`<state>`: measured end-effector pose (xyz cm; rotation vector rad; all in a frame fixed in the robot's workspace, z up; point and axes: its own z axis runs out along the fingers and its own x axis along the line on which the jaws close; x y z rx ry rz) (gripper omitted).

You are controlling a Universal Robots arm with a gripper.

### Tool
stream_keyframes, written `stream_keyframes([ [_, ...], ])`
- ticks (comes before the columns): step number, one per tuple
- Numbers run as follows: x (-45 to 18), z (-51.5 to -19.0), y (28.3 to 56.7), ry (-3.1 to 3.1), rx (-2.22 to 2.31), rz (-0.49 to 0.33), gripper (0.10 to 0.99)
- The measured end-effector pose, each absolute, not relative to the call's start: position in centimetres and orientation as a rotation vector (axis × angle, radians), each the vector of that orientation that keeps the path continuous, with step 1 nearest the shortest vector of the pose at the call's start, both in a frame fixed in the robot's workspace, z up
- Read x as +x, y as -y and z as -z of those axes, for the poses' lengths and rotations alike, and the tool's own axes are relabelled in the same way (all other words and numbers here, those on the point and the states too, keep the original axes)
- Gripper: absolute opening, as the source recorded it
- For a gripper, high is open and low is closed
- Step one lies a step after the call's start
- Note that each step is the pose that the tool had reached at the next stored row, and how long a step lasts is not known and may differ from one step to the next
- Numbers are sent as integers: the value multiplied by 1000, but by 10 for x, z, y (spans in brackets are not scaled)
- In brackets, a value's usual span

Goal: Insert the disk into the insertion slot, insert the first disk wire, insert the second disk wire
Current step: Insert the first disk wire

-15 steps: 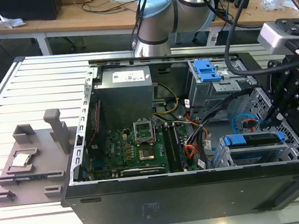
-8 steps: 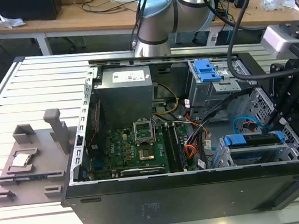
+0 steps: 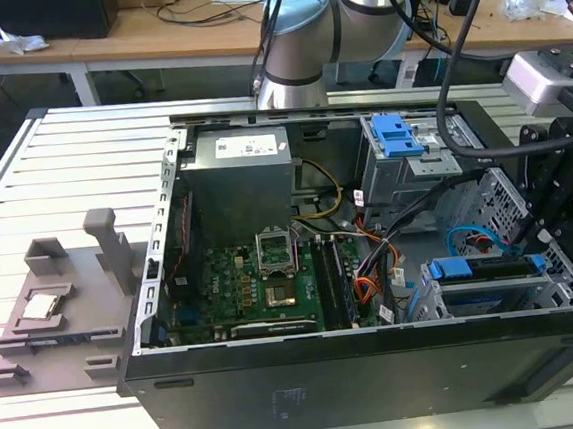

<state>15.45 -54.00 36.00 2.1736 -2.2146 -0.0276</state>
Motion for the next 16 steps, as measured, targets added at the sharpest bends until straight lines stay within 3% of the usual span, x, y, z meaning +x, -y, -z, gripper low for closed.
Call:
stream_keyframes([
  [16,155,-347,535,2216,2173,28,165],
])
